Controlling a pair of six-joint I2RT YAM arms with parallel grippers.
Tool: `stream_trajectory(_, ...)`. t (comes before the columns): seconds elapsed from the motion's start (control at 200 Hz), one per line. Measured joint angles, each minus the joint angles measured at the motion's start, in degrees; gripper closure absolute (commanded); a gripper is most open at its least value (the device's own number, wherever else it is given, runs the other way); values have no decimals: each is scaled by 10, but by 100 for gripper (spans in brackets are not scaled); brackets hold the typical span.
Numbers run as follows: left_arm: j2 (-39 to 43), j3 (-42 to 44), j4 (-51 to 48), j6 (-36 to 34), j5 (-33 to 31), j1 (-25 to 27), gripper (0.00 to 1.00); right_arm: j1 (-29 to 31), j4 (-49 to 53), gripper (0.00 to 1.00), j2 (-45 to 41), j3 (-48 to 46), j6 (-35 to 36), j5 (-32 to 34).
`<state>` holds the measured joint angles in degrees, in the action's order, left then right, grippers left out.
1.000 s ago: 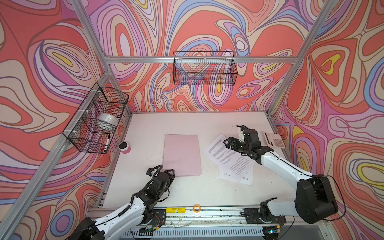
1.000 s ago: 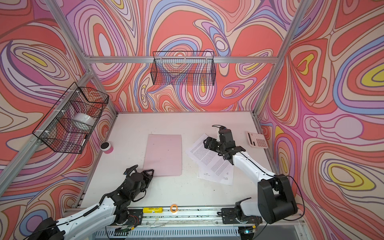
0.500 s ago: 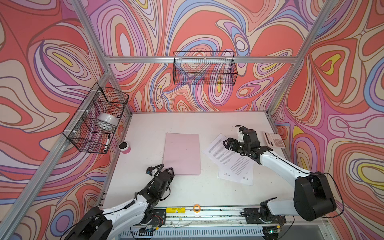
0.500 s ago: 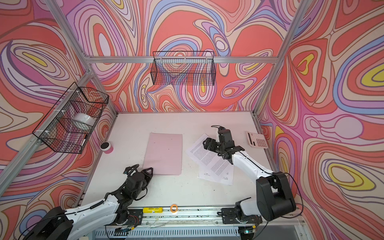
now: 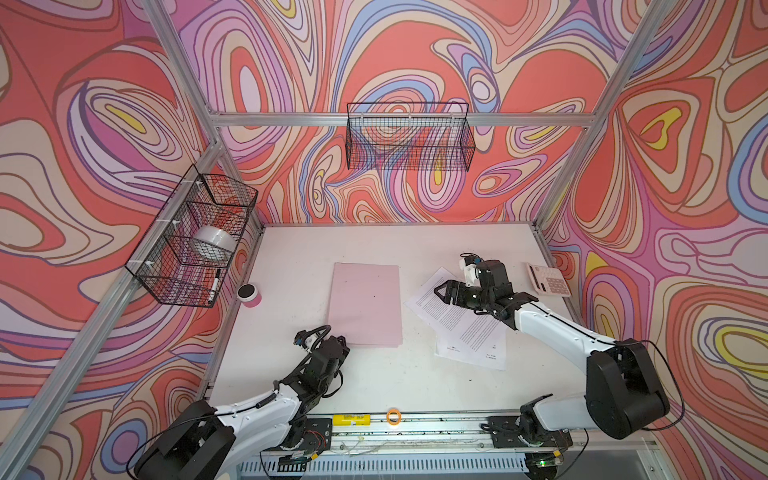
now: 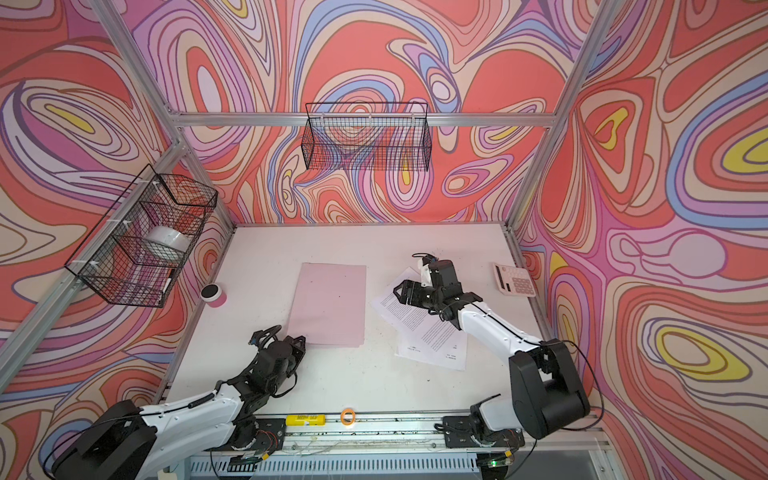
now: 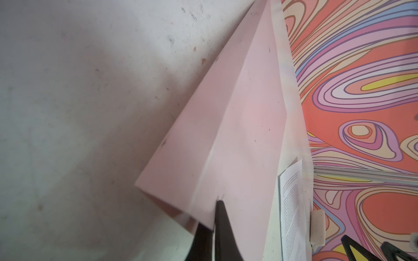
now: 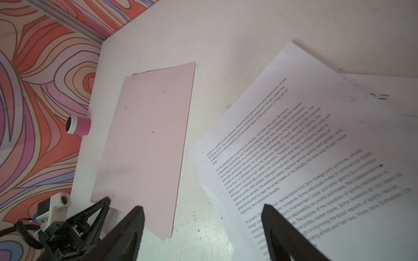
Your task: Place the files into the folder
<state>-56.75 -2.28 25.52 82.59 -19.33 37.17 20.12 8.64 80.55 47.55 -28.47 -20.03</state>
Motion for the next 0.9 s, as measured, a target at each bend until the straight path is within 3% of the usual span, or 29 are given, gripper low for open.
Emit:
stream_trajectory(0.235, 24, 1, 26, 15, 4, 0, 100, 25, -1, 14, 2, 0, 3, -31)
stream_trajectory(0.416, 96, -1, 10, 28, 19, 0, 100, 32, -18, 20, 15, -12, -16, -67)
stream_trajectory(0.631, 175, -8, -26, 46, 26, 0, 100, 50, -61, 22, 48, -27, -55, -106)
stream_trajectory(0.902, 171, -8, -24, 73, 40, 0, 100, 80, -164, 27, 109, -36, -132, -152)
